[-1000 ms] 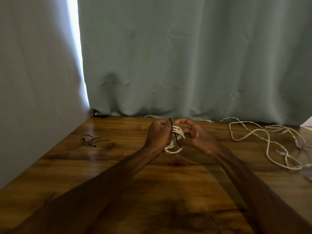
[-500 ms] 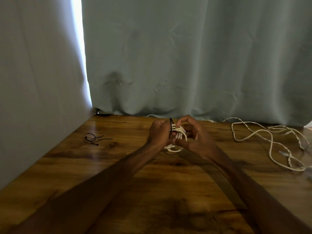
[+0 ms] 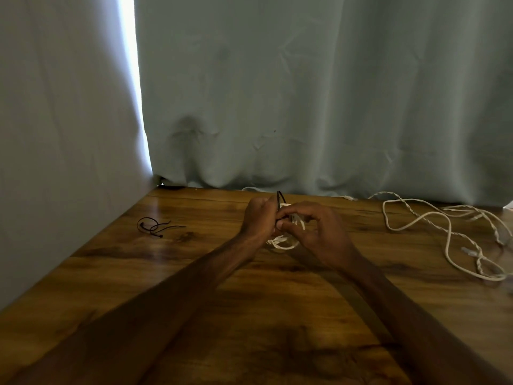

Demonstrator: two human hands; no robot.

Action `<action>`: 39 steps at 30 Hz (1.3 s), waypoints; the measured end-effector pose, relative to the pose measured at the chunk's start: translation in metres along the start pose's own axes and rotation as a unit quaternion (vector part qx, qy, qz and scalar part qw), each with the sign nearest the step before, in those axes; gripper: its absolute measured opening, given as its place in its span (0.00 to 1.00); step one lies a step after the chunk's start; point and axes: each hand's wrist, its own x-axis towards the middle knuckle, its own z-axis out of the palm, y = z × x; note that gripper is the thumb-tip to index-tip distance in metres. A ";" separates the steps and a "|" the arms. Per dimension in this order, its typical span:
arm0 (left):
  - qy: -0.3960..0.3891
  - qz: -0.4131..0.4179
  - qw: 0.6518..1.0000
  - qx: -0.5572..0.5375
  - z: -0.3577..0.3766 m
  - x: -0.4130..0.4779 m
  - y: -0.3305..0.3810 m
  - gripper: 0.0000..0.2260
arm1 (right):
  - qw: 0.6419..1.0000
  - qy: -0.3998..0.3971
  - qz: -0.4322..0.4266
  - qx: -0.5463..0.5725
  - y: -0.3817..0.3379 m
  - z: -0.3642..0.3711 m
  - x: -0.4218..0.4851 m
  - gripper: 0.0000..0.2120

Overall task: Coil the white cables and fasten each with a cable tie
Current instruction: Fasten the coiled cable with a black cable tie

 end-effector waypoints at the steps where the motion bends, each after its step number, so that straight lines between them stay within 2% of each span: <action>1: 0.000 0.004 1.000 0.002 0.000 0.000 0.000 0.17 | 1.000 0.004 0.000 -0.001 0.000 0.000 0.000 0.08; 7: -0.005 0.003 1.000 -0.010 0.001 0.001 -0.003 0.18 | 0.999 0.022 0.009 -0.027 0.003 -0.001 0.002 0.08; 12: 0.013 0.014 1.000 0.006 -0.006 0.004 -0.007 0.14 | 0.999 0.028 -0.036 0.010 -0.004 -0.001 0.000 0.05; 15: 0.015 0.011 1.000 0.023 -0.011 0.010 -0.013 0.13 | 0.998 0.026 -0.016 0.056 -0.007 -0.002 0.001 0.05; 19: 0.009 0.052 0.997 0.054 -0.013 0.010 -0.016 0.16 | 0.991 0.014 0.017 0.135 -0.009 -0.004 0.002 0.05; 23: -0.019 0.071 0.995 0.067 -0.007 0.006 -0.015 0.12 | 0.977 0.014 0.048 0.207 -0.011 -0.014 0.006 0.05; 30: -0.042 0.086 0.995 -0.012 0.003 -0.004 -0.008 0.11 | 0.948 0.068 0.089 0.299 -0.018 -0.038 0.012 0.06; 35: -0.129 0.105 0.986 -0.026 0.016 -0.030 0.001 0.09 | 0.934 0.147 0.153 0.289 0.000 -0.046 0.014 0.06; 37: -0.157 0.110 0.980 -0.056 0.024 -0.041 0.008 0.09 | 0.934 0.141 0.180 0.273 0.009 -0.045 0.013 0.04; 39: -0.153 0.112 0.979 -0.073 0.029 -0.046 0.013 0.09 | 0.932 0.120 0.208 0.270 0.011 -0.040 0.012 0.03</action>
